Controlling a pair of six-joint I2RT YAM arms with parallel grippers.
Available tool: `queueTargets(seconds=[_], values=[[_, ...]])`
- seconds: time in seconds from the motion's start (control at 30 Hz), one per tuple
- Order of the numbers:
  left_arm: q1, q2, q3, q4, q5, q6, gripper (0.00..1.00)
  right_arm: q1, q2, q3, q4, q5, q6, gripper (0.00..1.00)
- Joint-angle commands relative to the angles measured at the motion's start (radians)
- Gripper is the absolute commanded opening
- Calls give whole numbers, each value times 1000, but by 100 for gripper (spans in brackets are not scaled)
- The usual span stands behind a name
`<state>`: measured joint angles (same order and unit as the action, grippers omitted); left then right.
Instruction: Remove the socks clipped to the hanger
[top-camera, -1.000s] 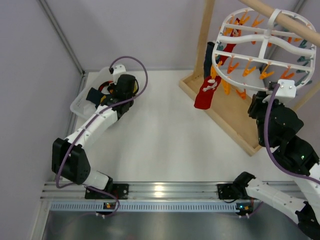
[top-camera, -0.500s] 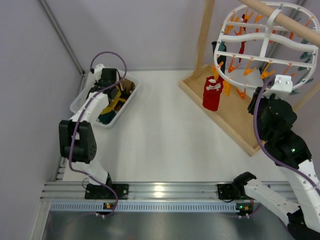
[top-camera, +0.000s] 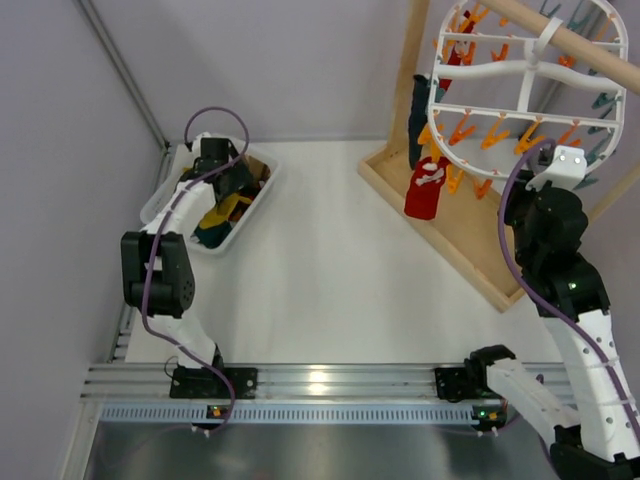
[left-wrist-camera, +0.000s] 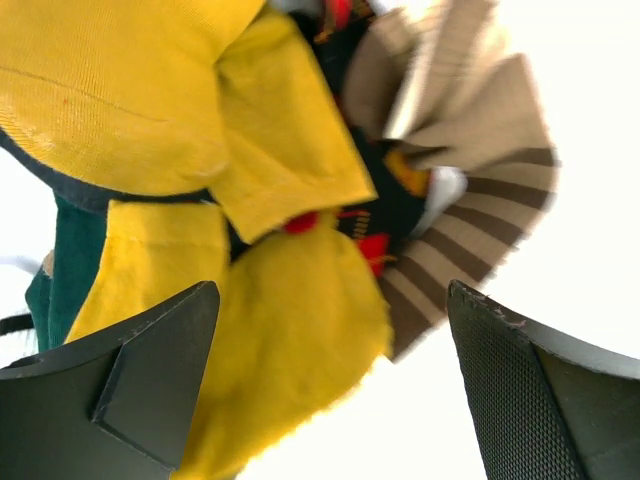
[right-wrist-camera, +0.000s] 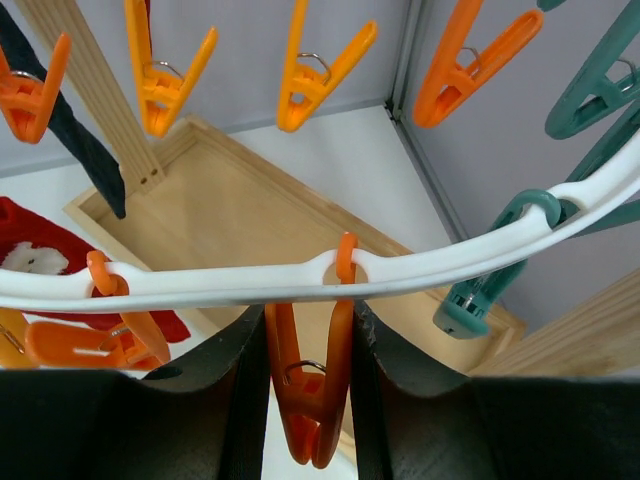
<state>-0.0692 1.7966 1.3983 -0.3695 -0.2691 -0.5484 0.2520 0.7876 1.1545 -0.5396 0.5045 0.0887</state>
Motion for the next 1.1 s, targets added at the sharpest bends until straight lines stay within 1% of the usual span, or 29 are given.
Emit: queueTargets(seconds=[0.0, 0.07, 0.1, 0.17, 0.23, 0.27, 0.3, 0.37, 0.4, 0.47, 0.5, 0.53, 0.6, 0.63, 0.67, 0.73, 0.77, 0.8, 0.87, 0.93, 1.0, 1.03, 1.07], values=[[-26, -155, -7, 20, 45, -2, 98, -49, 2, 47, 17, -61, 32, 20], [-40, -227, -34, 18, 30, -1, 98, -63, 6, 54, 10, -61, 40, 20], [-40, -252, -50, 18, -5, -5, 98, -65, 4, 54, 6, -63, 40, 21], [-38, -315, -87, 17, -10, -12, 98, -72, -1, 59, 1, -63, 43, 22], [-38, -368, -116, 20, 54, -28, 98, -74, -7, 62, 1, -66, 40, 22], [-40, -384, -127, 26, 108, -42, 98, -76, -8, 62, 0, -64, 42, 22], [-59, -393, -127, 29, 128, -48, 98, -77, -10, 62, -3, -63, 43, 22], [-134, -393, -99, 40, 98, 17, 99, -77, -13, 62, -8, -64, 46, 22], [-244, -387, -88, 56, 75, 68, 99, -76, -11, 60, -11, -67, 51, 22], [-351, -356, -75, 101, 102, 128, 98, -79, -11, 59, -23, -86, 63, 23], [-433, -350, -81, 139, 135, 171, 98, -77, -14, 57, -28, -90, 69, 23], [-464, -353, -122, 241, 237, 194, 98, -77, -14, 56, -33, -93, 77, 24], [-521, -371, -192, 408, 379, 246, 98, -80, -17, 53, -43, -93, 77, 25], [-535, -399, -293, 619, 454, 267, 99, -82, -19, 53, -48, -92, 77, 25], [-550, -414, -347, 726, 570, 278, 98, -80, -19, 57, -56, -92, 75, 25], [-577, -410, -456, 933, 672, 272, 99, -82, -24, 70, -65, -93, 77, 26], [-580, -392, -463, 1049, 748, 265, 98, -82, -25, 74, -69, -95, 77, 26], [-583, -370, -453, 1072, 780, 259, 98, -80, -28, 85, -79, -101, 77, 27], [-602, -292, -392, 1077, 830, 286, 98, -82, -28, 94, -92, -112, 80, 34], [-615, -206, -325, 1081, 847, 301, 98, -82, -31, 105, -99, -115, 79, 35], [-620, -149, -277, 1081, 867, 306, 98, -82, -33, 111, -100, -115, 80, 40], [-620, -97, -231, 1081, 876, 312, 98, -82, -34, 111, -103, -109, 82, 47], [-620, -74, -213, 1083, 881, 315, 98, -80, -34, 111, -106, -104, 80, 51]])
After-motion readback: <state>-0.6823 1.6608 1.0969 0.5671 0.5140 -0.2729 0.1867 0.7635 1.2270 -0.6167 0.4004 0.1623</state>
